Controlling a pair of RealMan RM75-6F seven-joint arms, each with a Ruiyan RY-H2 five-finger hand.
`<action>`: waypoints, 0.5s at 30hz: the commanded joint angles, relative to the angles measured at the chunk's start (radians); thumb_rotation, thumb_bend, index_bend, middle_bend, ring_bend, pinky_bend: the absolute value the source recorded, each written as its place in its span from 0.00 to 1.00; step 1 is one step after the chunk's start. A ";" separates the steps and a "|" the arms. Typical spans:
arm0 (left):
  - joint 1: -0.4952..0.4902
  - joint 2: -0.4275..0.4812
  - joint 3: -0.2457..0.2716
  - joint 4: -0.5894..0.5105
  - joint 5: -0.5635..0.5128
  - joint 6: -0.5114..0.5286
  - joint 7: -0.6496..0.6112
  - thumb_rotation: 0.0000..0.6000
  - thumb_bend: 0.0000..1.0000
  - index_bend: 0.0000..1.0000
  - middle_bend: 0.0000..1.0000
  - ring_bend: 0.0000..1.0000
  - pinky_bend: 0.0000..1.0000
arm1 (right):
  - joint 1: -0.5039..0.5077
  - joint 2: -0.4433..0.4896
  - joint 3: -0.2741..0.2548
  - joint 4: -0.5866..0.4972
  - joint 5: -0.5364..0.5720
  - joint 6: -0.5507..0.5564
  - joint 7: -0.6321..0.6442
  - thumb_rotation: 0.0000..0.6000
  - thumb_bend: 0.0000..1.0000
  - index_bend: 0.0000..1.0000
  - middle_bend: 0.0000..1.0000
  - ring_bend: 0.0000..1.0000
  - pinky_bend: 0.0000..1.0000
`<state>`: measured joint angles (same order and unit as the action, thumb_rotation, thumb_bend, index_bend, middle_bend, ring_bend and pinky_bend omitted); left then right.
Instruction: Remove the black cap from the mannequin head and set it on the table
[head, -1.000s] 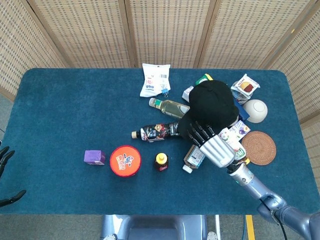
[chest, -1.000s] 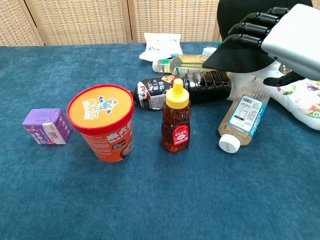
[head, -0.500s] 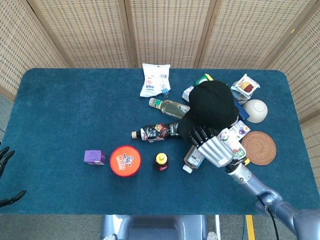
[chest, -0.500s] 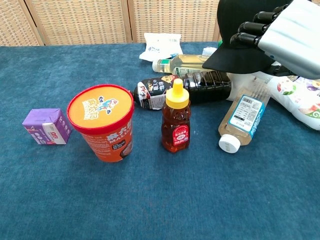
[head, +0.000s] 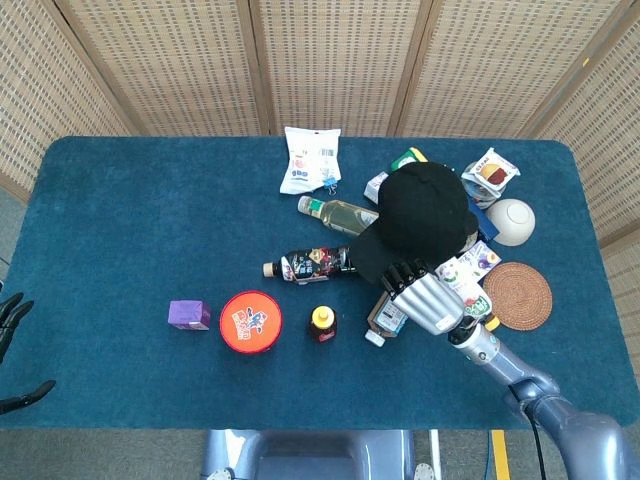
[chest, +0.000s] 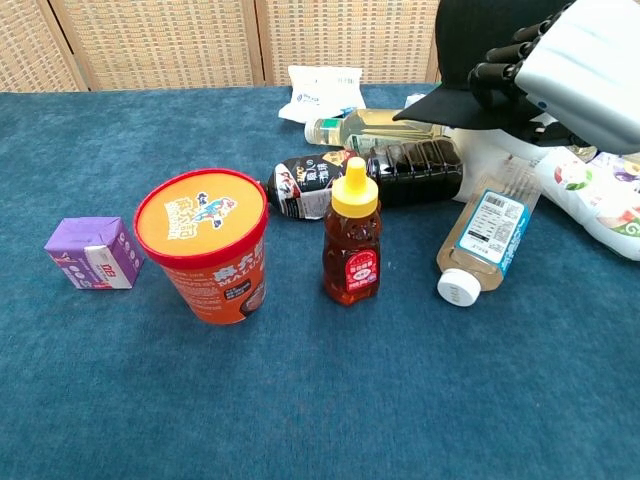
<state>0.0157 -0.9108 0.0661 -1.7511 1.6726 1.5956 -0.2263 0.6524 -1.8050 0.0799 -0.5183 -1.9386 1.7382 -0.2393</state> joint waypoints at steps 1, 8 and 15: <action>0.000 0.001 -0.001 -0.002 -0.003 -0.001 -0.002 1.00 0.12 0.00 0.00 0.00 0.13 | 0.010 -0.018 -0.008 0.036 0.016 0.021 0.031 1.00 0.50 0.58 0.66 0.72 0.86; -0.002 0.001 -0.001 -0.004 -0.004 -0.004 -0.001 1.00 0.12 0.00 0.00 0.00 0.13 | 0.038 -0.031 -0.011 0.070 0.038 0.066 0.077 1.00 0.52 0.61 0.69 0.74 0.88; -0.003 0.002 0.000 -0.005 -0.004 -0.007 -0.003 1.00 0.12 0.00 0.00 0.00 0.13 | 0.074 -0.032 0.011 0.067 0.081 0.071 0.081 1.00 0.53 0.62 0.71 0.76 0.90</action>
<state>0.0131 -0.9088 0.0659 -1.7557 1.6681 1.5881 -0.2291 0.7202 -1.8373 0.0855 -0.4488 -1.8647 1.8105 -0.1574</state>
